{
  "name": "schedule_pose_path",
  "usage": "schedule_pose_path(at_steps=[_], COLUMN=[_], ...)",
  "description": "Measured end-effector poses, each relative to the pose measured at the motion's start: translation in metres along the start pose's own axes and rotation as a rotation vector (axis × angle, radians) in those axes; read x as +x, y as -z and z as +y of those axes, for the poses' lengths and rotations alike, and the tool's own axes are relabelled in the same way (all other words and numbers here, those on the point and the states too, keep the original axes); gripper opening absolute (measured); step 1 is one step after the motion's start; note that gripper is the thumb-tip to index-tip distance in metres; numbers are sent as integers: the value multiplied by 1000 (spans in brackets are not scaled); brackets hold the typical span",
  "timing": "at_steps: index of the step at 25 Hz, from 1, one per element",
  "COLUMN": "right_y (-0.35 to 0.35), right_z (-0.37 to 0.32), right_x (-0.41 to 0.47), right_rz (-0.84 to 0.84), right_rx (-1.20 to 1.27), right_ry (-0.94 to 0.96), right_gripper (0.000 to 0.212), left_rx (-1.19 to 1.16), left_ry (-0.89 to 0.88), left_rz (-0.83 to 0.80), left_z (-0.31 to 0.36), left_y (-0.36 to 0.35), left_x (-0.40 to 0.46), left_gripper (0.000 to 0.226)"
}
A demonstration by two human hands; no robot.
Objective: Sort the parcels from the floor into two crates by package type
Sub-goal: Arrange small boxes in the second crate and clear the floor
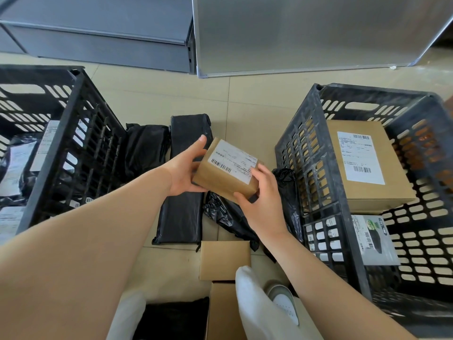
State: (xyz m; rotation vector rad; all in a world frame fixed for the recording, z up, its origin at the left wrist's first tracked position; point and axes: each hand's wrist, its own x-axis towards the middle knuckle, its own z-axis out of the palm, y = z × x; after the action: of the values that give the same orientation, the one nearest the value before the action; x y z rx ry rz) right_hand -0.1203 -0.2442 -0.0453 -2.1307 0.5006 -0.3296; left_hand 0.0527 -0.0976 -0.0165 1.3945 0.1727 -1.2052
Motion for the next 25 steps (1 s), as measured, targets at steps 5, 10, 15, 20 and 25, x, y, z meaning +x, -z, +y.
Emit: schedule_pose_path(at_steps=[5, 10, 15, 20, 25], right_y=[-1, 5, 31, 69, 110], right_z=[6, 1, -33, -50, -66], right_x=[-2, -3, 14, 28, 20], right_rz=[-39, -52, -103, -322, -147], right_rx=[-54, -102, 140, 568, 590], right_ry=[106, 141, -214, -448, -434], right_gripper=[64, 43, 55, 86, 62], left_rx=[118, 98, 175, 297, 395], left_ry=[-4, -42, -101, -222, -327], left_rz=[34, 152, 95, -81, -122], left_z=[-5, -4, 24, 72, 98], left_y=[5, 12, 0, -30, -74], left_x=[-2, 0, -16, -38, -39], left_gripper=[44, 43, 29, 20, 32])
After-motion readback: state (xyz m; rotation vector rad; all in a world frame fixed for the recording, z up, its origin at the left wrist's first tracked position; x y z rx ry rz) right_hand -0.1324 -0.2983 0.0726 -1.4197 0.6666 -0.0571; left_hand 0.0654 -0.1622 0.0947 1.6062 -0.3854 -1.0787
